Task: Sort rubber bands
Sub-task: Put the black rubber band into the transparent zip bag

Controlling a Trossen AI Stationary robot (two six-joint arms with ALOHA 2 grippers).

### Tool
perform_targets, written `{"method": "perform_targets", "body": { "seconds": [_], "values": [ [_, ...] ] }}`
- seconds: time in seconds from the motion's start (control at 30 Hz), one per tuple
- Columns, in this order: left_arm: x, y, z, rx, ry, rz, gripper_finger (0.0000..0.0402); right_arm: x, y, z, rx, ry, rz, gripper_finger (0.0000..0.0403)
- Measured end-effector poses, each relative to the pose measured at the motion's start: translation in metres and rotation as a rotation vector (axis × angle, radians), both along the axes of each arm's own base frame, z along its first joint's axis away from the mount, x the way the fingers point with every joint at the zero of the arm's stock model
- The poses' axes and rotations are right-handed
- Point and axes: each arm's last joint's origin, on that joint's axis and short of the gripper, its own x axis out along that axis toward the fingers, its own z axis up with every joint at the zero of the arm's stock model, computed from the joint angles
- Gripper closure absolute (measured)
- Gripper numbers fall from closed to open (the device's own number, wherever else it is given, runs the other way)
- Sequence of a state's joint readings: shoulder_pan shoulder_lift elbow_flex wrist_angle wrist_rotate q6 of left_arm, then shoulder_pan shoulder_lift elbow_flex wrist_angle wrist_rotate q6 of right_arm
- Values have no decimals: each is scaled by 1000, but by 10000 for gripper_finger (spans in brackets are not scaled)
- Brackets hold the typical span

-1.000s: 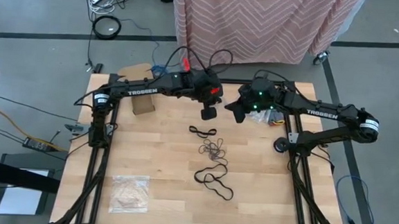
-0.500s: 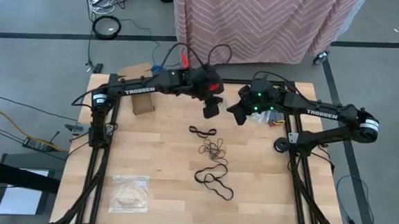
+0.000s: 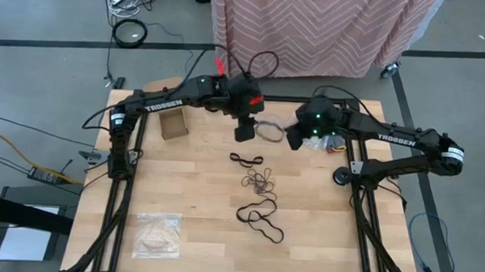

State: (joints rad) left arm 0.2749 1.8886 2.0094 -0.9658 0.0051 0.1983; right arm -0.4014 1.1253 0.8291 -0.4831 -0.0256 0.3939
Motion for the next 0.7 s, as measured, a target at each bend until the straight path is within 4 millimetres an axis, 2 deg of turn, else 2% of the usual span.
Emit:
{"method": "perform_targets", "body": {
  "seconds": [0.1, 0.2, 0.3, 0.43, 0.57, 0.7],
  "values": [
    [-3, -3, 4, -41, -30, -42, 256, -1, 3, 1, 13, -10, 87, 403],
    [-6, -5, -13, -98, 49, -77, 267, 0, 7, 8, -14, -52, 139, 403],
    [-7, -6, -47, -162, 147, -100, 270, -4, 10, 6, -17, -10, 131, 403],
    [-9, -12, -102, -192, 235, -159, 270, -7, 11, 5, -6, 21, 132, 403],
    [-21, -22, -156, -200, 335, -219, 270, -8, 12, 5, -3, 22, 136, 403],
    [-32, -33, -192, -172, 375, -268, 270, -8, 12, 5, -5, 22, 141, 403]
  ]
}}
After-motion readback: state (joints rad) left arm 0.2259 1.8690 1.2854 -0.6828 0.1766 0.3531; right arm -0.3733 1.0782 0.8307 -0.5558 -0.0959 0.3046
